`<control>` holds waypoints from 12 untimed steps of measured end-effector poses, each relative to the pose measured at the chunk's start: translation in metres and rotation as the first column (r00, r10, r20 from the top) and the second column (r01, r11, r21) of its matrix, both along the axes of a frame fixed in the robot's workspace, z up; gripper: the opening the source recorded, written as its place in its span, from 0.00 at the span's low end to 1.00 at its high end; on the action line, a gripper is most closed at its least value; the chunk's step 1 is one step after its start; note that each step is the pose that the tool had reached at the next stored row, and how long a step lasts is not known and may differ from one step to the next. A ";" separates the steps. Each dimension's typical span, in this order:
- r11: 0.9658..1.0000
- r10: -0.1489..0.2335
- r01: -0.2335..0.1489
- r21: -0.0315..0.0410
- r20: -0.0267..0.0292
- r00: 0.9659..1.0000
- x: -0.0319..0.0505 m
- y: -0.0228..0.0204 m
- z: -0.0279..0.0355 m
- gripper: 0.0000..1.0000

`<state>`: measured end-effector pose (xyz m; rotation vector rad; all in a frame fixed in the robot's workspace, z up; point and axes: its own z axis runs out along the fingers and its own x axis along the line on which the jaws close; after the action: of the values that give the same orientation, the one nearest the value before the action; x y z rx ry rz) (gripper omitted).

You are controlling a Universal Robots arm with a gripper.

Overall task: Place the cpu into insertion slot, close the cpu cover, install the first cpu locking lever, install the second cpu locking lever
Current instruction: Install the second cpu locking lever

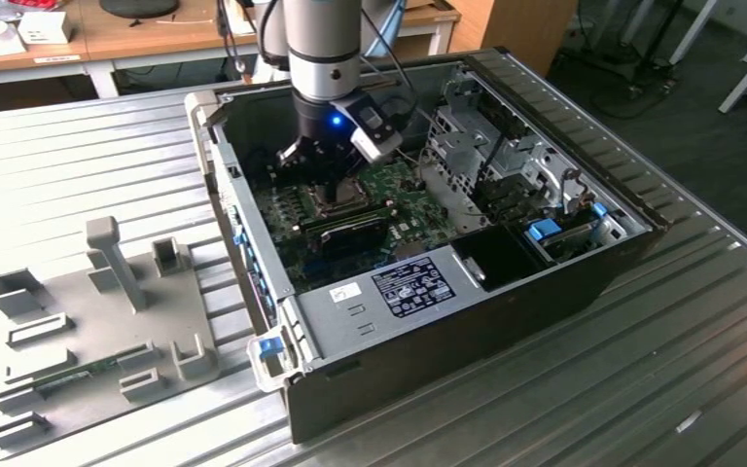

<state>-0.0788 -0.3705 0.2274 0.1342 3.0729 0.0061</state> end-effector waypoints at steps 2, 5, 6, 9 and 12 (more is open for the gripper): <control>1.000 0.000 0.000 -0.001 0.000 1.000 -0.0011 0.0001 -0.0029 0.11; 1.000 -0.001 0.001 -0.001 0.000 1.000 -0.0029 0.0003 -0.0068 0.11; 1.000 -0.001 0.001 -0.002 0.000 1.000 -0.0033 0.0003 -0.0079 0.11; 1.000 -0.002 0.002 -0.002 0.000 1.000 -0.0042 0.0003 -0.0109 0.11; 1.000 -0.002 0.002 -0.002 0.000 1.000 -0.0048 0.0004 -0.0138 0.11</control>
<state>-0.0836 -0.3702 0.2136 0.1374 3.0727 0.0027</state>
